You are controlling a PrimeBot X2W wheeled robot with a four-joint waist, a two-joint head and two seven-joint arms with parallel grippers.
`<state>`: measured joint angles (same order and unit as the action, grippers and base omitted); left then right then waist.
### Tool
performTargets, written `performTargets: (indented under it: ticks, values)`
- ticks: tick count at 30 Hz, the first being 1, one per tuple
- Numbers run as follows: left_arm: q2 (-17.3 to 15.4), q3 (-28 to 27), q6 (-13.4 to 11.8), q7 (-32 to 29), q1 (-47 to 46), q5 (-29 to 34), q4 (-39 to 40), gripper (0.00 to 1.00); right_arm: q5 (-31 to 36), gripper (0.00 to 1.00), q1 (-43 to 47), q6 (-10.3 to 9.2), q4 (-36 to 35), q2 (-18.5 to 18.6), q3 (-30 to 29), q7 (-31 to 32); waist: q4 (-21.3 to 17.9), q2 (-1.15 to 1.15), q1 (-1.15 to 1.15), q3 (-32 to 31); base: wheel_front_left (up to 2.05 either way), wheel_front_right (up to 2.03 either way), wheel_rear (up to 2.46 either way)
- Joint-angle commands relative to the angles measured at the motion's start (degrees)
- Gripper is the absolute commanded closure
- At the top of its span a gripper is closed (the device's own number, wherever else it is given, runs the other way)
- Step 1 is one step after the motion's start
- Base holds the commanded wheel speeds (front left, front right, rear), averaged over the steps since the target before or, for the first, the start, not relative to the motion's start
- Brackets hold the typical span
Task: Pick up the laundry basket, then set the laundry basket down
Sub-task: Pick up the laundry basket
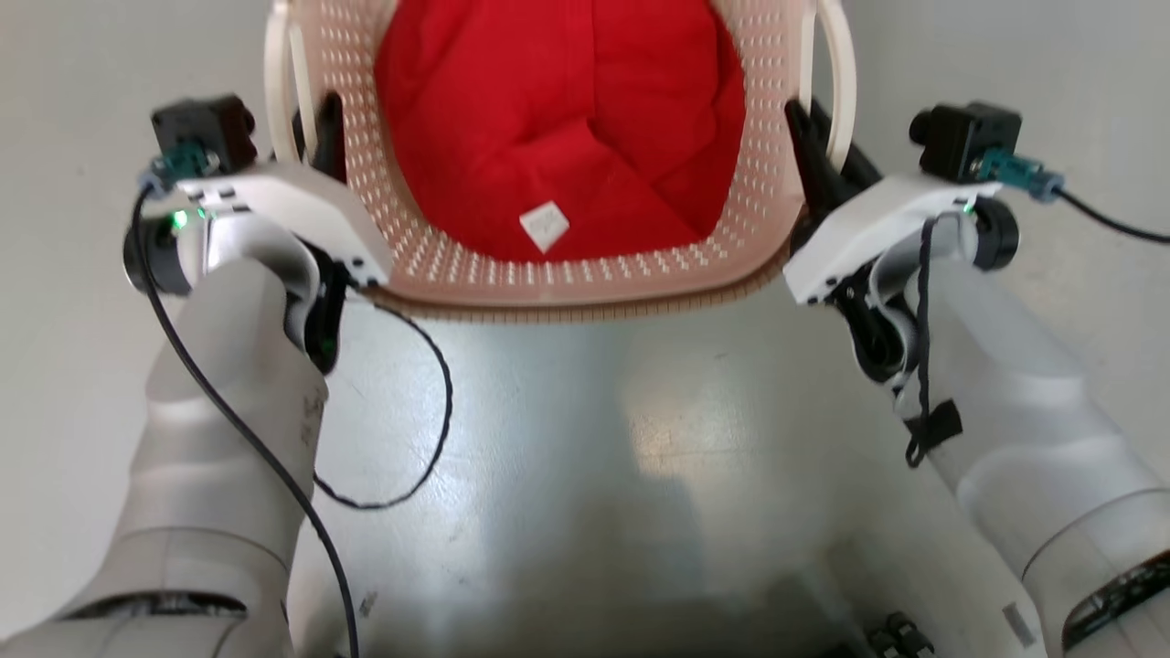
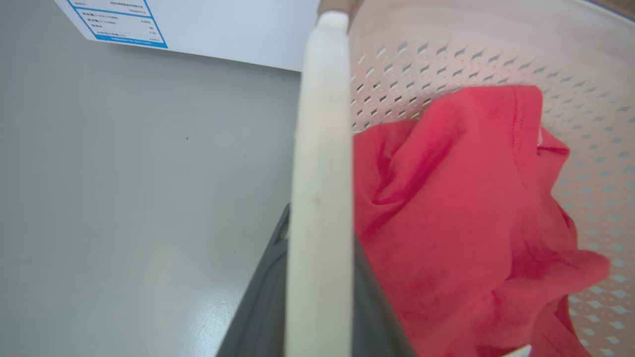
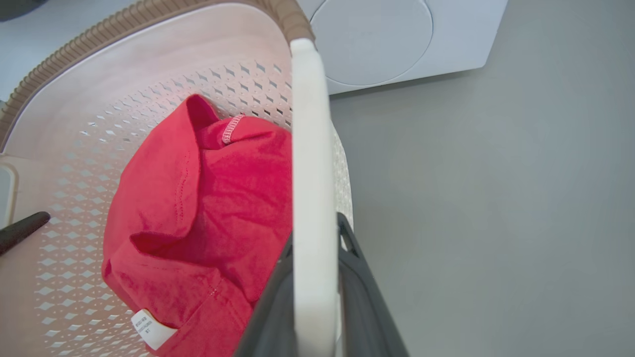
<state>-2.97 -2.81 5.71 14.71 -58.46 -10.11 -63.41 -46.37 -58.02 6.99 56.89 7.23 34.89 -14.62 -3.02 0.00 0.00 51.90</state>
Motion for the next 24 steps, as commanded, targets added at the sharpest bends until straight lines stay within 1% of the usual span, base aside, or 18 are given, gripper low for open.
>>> performTargets:
  ticks: [1,5,11,18,20,21,24]
  values:
    - [-1.93,-0.68,0.48,0.29,3.73,-0.58,0.78,1.0,-1.2,1.0,4.25,0.5,-0.81,-0.48,1.25,-0.38,-0.41,0.0,0.0,-3.06,0.0,0.0,0.0]
    - [-1.48,-0.22,0.57,0.29,6.26,-0.63,-0.71,1.0,-2.8,1.0,6.11,0.5,-0.21,-0.16,2.92,-0.38,-0.72,0.0,0.0,-7.32,0.0,0.0,0.0]
    - [-0.81,0.7,0.86,0.29,8.19,-1.11,-2.35,1.0,-4.83,1.0,8.85,0.5,0.85,1.28,4.69,-0.38,-0.64,0.0,0.0,-13.69,0.0,0.0,0.0]
    - [-0.13,2.18,1.15,0.24,10.68,-2.4,-6.02,1.0,-7.81,1.0,13.17,0.5,3.16,2.21,7.33,-0.24,-0.28,0.0,0.0,-21.54,0.0,0.0,0.0]
    - [-0.05,2.46,1.21,-0.08,11.45,-2.94,-6.95,1.0,-9.0,1.0,14.06,0.5,3.91,2.25,8.39,0.8,-0.34,0.0,0.0,-23.58,0.0,0.0,0.0]
    - [-0.05,2.46,1.21,-0.08,11.45,-2.94,-6.95,1.0,-9.0,1.0,14.06,0.5,3.91,2.25,8.39,0.8,-0.34,0.0,0.0,-23.58,0.0,0.0,0.0]
    - [0.02,2.77,1.31,-1.27,12.81,-3.81,-8.08,1.0,-10.74,1.0,15.13,0.5,4.66,2.32,9.86,3.2,-0.52,0.0,0.0,-26.42,0.0,0.0,0.0]
